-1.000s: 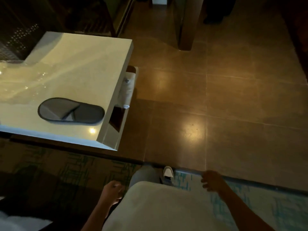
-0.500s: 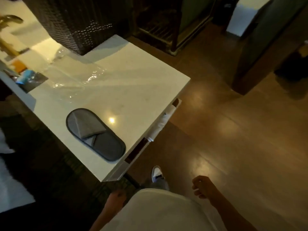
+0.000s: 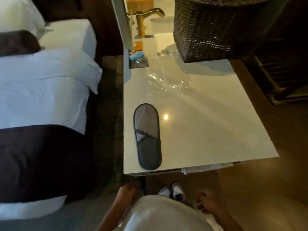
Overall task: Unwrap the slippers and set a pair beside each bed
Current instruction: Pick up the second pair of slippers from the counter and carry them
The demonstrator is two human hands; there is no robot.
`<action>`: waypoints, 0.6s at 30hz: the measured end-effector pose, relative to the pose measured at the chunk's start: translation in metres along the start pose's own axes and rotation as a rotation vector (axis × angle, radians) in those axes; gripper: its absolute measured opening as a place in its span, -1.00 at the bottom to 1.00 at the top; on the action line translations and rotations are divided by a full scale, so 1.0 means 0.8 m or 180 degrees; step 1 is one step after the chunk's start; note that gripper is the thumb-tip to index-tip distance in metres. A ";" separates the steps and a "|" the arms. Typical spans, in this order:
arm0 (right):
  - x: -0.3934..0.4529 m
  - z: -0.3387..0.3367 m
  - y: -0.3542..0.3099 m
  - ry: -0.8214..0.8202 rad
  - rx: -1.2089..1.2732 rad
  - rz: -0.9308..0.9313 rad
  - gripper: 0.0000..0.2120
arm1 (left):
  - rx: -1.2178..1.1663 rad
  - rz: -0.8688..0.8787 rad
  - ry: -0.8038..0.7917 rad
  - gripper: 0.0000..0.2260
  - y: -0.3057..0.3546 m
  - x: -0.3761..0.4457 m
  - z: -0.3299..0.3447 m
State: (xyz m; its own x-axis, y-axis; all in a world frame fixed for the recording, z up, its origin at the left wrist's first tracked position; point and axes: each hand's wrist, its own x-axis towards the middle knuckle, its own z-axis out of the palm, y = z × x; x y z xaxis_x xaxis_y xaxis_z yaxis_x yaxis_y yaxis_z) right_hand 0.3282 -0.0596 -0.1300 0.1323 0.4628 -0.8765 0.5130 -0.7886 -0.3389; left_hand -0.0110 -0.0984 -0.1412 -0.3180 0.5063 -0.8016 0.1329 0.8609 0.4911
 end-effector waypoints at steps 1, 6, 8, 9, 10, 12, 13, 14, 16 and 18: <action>0.006 -0.005 -0.007 -0.0066 -0.0157 -0.0032 -0.78 | -0.0066 -0.0016 0.0073 -0.76 0.004 -0.018 0.006; 0.030 -0.032 -0.033 -0.0414 -0.0965 -0.0345 -0.71 | -0.0284 -0.0236 0.0462 -0.76 -0.015 -0.056 0.023; 0.033 -0.045 -0.037 -0.0485 -0.0980 -0.0385 -0.73 | -0.0337 -0.0337 0.0501 -0.79 -0.027 -0.068 0.032; 0.032 -0.052 -0.040 -0.0465 -0.0948 -0.0383 -0.77 | -0.0389 -0.0425 0.0522 -0.80 -0.033 -0.071 0.037; 0.031 -0.057 -0.042 -0.0435 -0.0903 -0.0367 -0.80 | -0.0439 -0.0506 0.0512 -0.81 -0.034 -0.075 0.040; 0.026 -0.064 -0.047 -0.0397 -0.0835 -0.0352 -0.83 | -0.0572 -0.0573 0.0563 -0.83 -0.039 -0.076 0.044; 0.022 -0.065 -0.051 -0.0394 -0.0838 -0.0356 -0.84 | -0.0691 -0.0615 0.0635 -0.84 -0.040 -0.075 0.044; 0.015 -0.066 -0.058 -0.0400 -0.0903 -0.0363 -0.84 | -0.0809 -0.0628 0.0715 -0.84 -0.037 -0.078 0.041; -0.004 -0.064 -0.076 -0.0511 -0.1160 -0.0455 -0.81 | -0.0992 -0.0566 0.0847 -0.84 -0.024 -0.085 0.031; -0.032 -0.060 -0.103 -0.0821 -0.1470 -0.0616 -0.78 | -0.1087 -0.0399 0.0927 -0.77 -0.005 -0.093 0.015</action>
State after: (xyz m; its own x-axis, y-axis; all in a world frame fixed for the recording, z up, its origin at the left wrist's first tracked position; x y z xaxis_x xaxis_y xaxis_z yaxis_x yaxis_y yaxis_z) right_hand 0.3232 0.0125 -0.0632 -0.1830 0.4216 -0.8881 0.8329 -0.4134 -0.3679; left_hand 0.0231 -0.1386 -0.0876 -0.5688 0.3222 -0.7567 -0.2248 0.8242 0.5198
